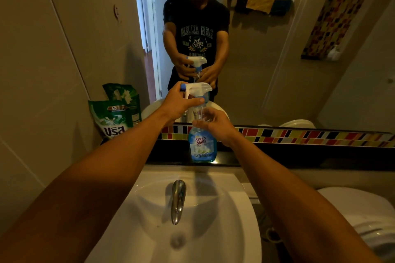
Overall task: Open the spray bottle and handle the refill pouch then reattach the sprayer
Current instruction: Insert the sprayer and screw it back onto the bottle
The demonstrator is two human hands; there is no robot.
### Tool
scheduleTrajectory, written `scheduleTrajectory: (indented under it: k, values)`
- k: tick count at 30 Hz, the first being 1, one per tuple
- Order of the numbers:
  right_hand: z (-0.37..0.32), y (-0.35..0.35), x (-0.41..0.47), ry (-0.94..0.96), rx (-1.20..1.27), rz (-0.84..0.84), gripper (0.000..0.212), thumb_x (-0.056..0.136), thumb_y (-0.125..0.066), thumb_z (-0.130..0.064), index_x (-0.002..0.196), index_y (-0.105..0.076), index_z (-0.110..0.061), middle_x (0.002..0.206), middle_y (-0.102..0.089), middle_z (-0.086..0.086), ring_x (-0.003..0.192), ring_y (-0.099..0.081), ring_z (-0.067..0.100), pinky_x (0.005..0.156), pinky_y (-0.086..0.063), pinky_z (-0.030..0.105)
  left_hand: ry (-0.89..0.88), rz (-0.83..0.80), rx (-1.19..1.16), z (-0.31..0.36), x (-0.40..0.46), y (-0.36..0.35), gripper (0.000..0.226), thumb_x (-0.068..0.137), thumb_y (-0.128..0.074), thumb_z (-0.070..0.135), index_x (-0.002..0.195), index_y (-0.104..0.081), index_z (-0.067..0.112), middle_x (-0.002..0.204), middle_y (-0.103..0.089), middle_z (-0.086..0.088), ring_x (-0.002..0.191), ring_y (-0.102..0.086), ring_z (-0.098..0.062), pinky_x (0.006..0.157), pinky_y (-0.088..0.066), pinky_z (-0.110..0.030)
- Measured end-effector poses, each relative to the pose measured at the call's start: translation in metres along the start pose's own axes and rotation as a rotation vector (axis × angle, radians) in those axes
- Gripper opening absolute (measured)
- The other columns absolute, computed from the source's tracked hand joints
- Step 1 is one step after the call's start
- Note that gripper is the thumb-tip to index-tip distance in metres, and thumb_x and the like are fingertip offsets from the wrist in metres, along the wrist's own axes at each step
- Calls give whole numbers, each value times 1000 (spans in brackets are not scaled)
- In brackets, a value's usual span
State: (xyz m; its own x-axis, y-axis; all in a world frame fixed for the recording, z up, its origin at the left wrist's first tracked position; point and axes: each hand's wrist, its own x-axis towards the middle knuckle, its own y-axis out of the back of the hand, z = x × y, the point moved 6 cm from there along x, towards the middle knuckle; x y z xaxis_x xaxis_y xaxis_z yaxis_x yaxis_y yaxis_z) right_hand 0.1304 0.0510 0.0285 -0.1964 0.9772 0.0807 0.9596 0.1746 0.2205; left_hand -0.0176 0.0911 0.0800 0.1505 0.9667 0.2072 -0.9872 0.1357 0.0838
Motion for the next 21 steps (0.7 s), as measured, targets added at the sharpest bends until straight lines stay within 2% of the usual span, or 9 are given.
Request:
scheduleTrajectory:
  k: [5, 9, 13, 17, 21]
  values:
    - [1, 0, 1, 8, -9, -5, 27, 90, -78, -17, 113, -66, -22, 104, -67, 2, 102, -68, 27, 90, -61, 40, 43, -2, 7, 1, 2, 2, 50, 78, -80, 12, 119, -51, 13, 116, -64, -11, 107, -65, -26, 76, -56, -29]
    - [-3, -1, 1, 33, -8, -2, 23, 89, -79, -18, 103, -66, -31, 99, -67, -2, 92, -68, 18, 79, -62, 29, -6, 12, -17, 2, -1, 1, 51, 73, -87, 16, 111, -52, 18, 114, -67, -12, 100, -69, -23, 79, -60, -32]
    - [-3, -1, 2, 31, -9, -9, 24, 90, -79, -19, 103, -65, -33, 100, -67, -1, 92, -68, 18, 75, -59, 26, 14, 17, -38, 1, -1, 4, 46, 77, -82, 12, 110, -51, 20, 114, -66, -11, 99, -68, -22, 65, -56, -20]
    - [-3, -3, 3, 32, -27, -10, 26, 89, -79, -21, 102, -64, -37, 103, -67, 0, 96, -67, 20, 81, -60, 30, 20, 12, -59, 2, -1, 3, 46, 75, -84, 20, 108, -53, 23, 110, -66, -6, 100, -68, -21, 66, -56, -20]
    - [-3, -2, 4, 38, -21, -1, 23, 88, -80, -22, 101, -66, -35, 101, -67, -1, 90, -67, 14, 69, -58, 19, -12, 43, -45, 1, -2, 3, 48, 73, -87, 17, 107, -53, 21, 111, -69, -13, 99, -70, -24, 76, -60, -32]
